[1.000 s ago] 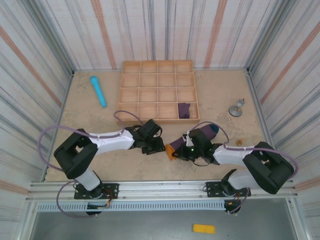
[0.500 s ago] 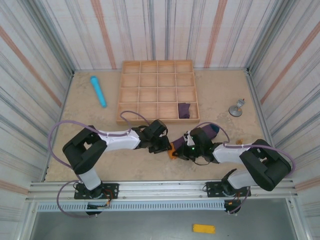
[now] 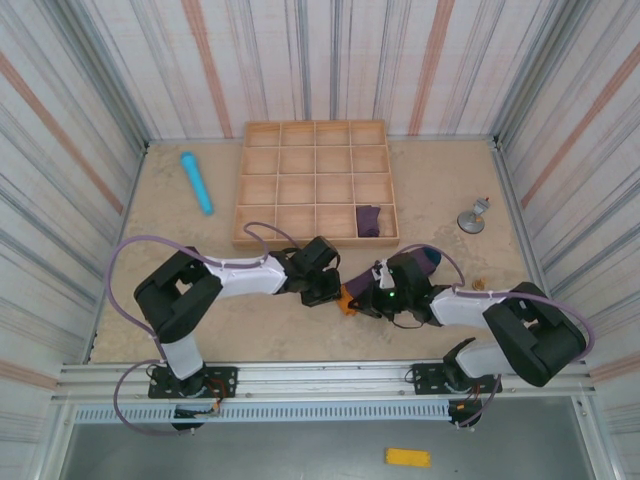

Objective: Roll the socks

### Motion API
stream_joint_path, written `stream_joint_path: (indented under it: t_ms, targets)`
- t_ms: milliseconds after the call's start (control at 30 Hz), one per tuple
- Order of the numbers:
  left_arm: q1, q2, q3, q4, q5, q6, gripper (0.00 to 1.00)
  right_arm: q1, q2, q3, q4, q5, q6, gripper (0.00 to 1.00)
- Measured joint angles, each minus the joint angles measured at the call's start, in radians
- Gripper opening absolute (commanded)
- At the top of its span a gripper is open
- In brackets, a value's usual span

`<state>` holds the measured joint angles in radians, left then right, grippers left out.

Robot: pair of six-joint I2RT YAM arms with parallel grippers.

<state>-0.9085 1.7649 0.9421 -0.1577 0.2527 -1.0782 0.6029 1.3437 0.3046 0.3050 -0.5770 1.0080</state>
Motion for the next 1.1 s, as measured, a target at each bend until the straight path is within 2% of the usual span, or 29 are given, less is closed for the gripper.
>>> stream_joint_path:
  t_ms: [67, 167, 267, 367, 400, 533, 600, 867, 1100]
  targets:
    - [0.005, 0.003, 0.004, -0.005, 0.009, -0.001, 0.00, -0.003, -0.003, 0.000, -0.006, -0.005, -0.012, 0.07]
    - [0.006, 0.007, 0.018, -0.027, 0.012, -0.001, 0.00, -0.003, -0.003, 0.012, -0.025, -0.013, -0.035, 0.15]
    - [0.007, 0.010, 0.032, -0.058, 0.011, -0.001, 0.00, -0.003, -0.004, 0.031, -0.057, -0.026, -0.068, 0.39]
    - [0.019, 0.010, 0.045, -0.099, 0.014, -0.001, 0.00, -0.003, -0.033, 0.051, -0.113, -0.029, -0.110, 0.56]
    - [0.024, 0.010, 0.050, -0.115, 0.014, -0.001, 0.00, -0.002, -0.056, 0.058, -0.140, -0.026, -0.127, 0.59]
    - [0.039, 0.002, 0.062, -0.184, 0.008, 0.000, 0.00, 0.020, -0.162, 0.117, -0.269, 0.020, -0.221, 0.65]
    - [0.047, -0.004, 0.063, -0.209, 0.009, 0.000, 0.00, 0.051, -0.201, 0.150, -0.321, 0.065, -0.279, 0.64]
    - [0.059, 0.009, 0.108, -0.303, 0.015, 0.007, 0.00, 0.365, -0.273, 0.179, -0.414, 0.441, -0.549, 0.62]
    - [0.067, 0.009, 0.108, -0.303, 0.027, 0.008, 0.00, 0.613, -0.227, 0.173, -0.335, 0.777, -0.772, 0.59]
